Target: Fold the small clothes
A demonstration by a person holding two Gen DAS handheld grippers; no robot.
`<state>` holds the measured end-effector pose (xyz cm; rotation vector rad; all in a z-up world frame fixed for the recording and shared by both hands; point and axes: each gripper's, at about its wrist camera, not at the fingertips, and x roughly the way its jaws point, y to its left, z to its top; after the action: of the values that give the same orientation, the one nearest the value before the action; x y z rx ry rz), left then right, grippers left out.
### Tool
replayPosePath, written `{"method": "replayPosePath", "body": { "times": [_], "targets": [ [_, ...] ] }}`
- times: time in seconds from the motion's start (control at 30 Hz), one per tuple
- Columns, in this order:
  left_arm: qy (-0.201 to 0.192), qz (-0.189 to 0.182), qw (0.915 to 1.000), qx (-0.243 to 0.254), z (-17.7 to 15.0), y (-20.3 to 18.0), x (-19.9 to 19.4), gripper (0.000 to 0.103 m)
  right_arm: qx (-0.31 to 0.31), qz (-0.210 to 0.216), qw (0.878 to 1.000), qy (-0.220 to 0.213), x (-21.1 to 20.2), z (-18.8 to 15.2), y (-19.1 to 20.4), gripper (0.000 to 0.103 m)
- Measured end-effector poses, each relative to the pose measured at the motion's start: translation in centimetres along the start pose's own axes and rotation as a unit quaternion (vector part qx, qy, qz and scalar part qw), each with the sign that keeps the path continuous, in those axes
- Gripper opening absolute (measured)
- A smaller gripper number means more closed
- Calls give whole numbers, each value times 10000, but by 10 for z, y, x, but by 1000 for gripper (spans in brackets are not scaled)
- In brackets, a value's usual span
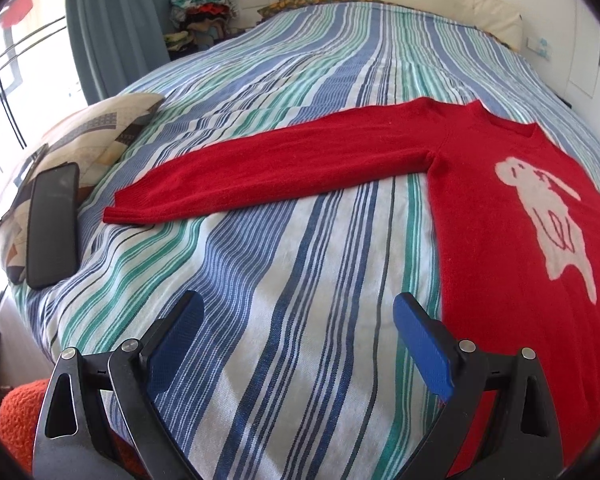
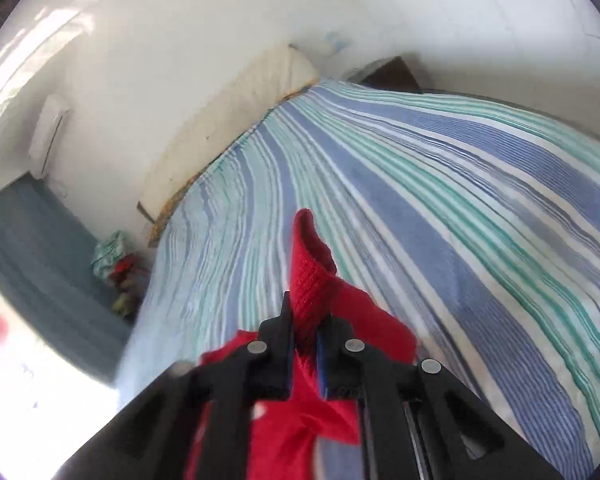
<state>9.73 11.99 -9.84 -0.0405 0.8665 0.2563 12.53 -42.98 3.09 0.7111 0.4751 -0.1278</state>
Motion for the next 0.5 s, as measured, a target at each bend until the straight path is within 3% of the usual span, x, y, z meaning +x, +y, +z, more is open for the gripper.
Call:
{"method": "replayPosePath", "body": {
  "times": [0.17, 0.23, 0.27, 0.3, 0.33, 0.4, 0.5],
  "targets": [
    [-18, -68, 10000, 53, 0, 2, -1, 96, -1323, 646, 9887, 277, 64, -31, 152, 8],
    [49, -66, 10000, 23, 0, 5, 2, 96, -1614, 853, 9819, 510, 95, -61, 191, 15],
    [91, -67, 9999, -11, -1, 7, 3, 96, -1694, 994, 9777, 746, 115, -78, 205, 40],
    [127, -66, 9999, -68, -1, 10, 4, 96, -1724, 1191, 9705, 1195, 138, -97, 215, 86],
    [149, -73, 9998, -148, -1, 13, 5, 96, -1701, 1309, 9633, 1614, 154, -117, 219, 92],
    [181, -146, 9991, -362, 0, 21, 4, 96, -1746, 1638, 9504, 1984, 158, -154, 214, 90],
    [204, -257, 9977, -595, 0, 31, 3, 96, -2150, 1679, 9426, 1925, 135, -172, 186, 90]
  ]
}}
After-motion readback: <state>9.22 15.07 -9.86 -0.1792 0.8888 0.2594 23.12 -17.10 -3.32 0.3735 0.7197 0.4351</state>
